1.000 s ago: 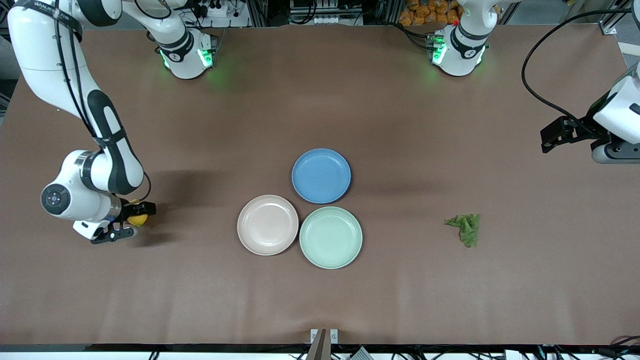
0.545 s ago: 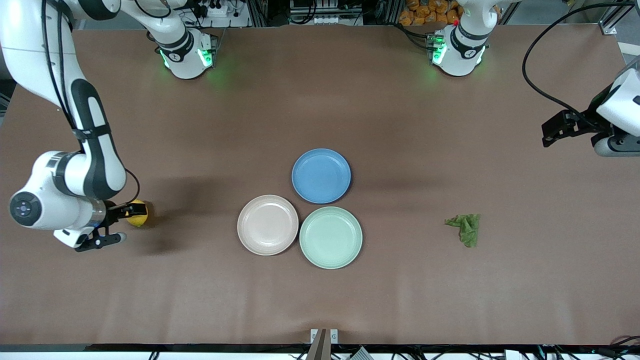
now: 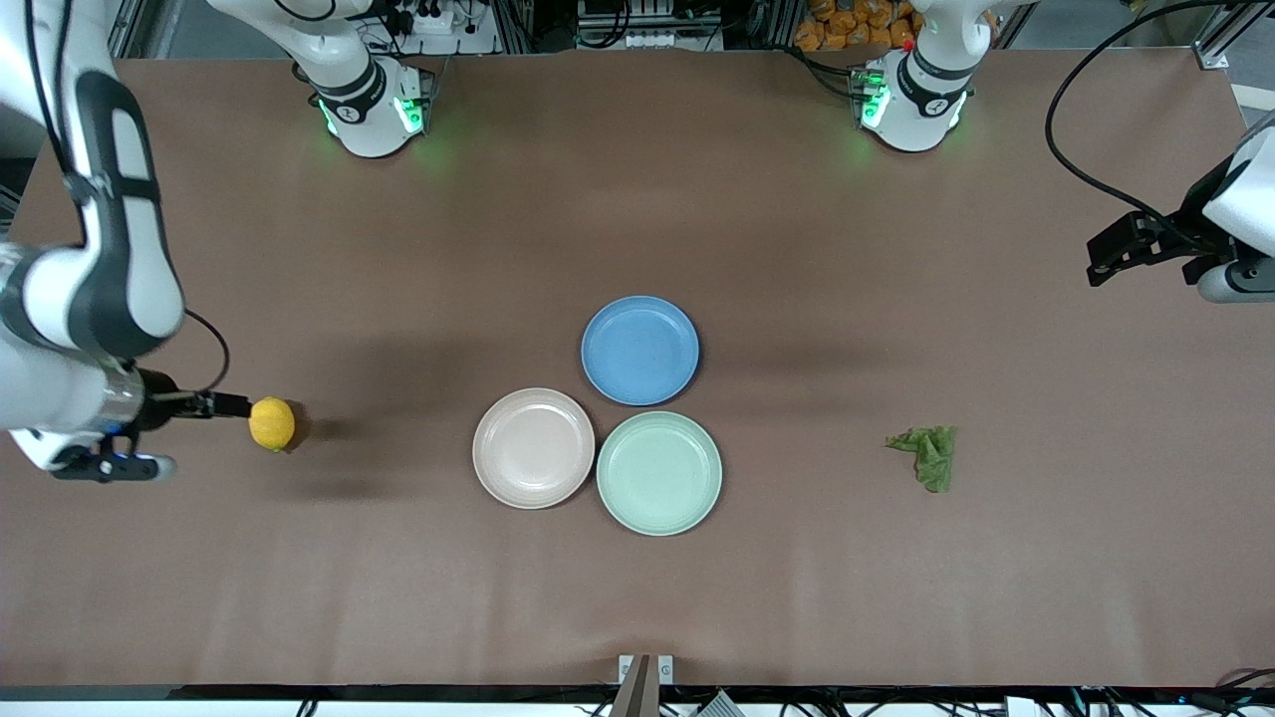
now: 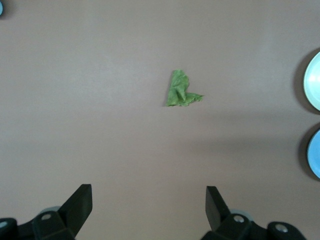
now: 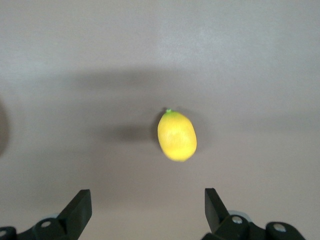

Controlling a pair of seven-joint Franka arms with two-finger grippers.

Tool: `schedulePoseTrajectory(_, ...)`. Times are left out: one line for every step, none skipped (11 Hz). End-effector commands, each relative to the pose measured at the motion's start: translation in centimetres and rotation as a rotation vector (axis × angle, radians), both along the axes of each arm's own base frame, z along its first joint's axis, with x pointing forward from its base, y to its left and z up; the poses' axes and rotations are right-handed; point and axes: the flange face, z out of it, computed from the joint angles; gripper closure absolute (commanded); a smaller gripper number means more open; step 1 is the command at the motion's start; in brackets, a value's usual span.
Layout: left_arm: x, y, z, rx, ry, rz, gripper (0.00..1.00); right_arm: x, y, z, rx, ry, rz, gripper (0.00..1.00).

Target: Pick lemon and lettuce from plates

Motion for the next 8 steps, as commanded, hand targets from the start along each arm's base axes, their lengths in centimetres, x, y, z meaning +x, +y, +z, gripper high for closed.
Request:
schedulePoseTrajectory(-0.6,-0.4,0.6,-0.054,-0.020,0.022,0.00,-3.1,0.9,7.1,0.012,0.009,-0.062,0.00)
schedulePoseTrajectory(-0.6,-0.4,0.6,-0.052,-0.020,0.021,0.00,-4.0,1.1,9.2,0.008,0.011,-0.051,0.00)
schedulePoseTrajectory(-0.6,-0.4,0.6,-0.052,-0.018,0.021,0.00,-4.6,1.4,11.4,-0.001,-0.002,-0.049,0.00)
schedulePoseTrajectory(-0.7,-0.4,0.5,-0.051,-0.017,0.022,0.00,-5.7,1.5,13.2,0.002,0.016,-0.046,0.00)
schedulePoseTrajectory(-0.6,-0.6,0.5,-0.045,-0.013,0.012,0.00,-6.4,1.5,14.8,0.004,0.021,-0.045,0.00)
schedulePoseTrajectory(-0.6,-1.0,0.4,-0.043,-0.009,0.004,0.00,-7.1,1.4,16.3,0.005,0.013,-0.047,0.00)
schedulePoseTrajectory(-0.5,-1.2,0.7,-0.031,-0.017,-0.002,0.00,-7.9,1.7,18.0,0.005,0.007,-0.042,0.00)
schedulePoseTrajectory(-0.4,-1.2,0.6,-0.022,-0.018,-0.004,0.00,-8.8,1.8,19.6,0.007,0.004,-0.041,0.00)
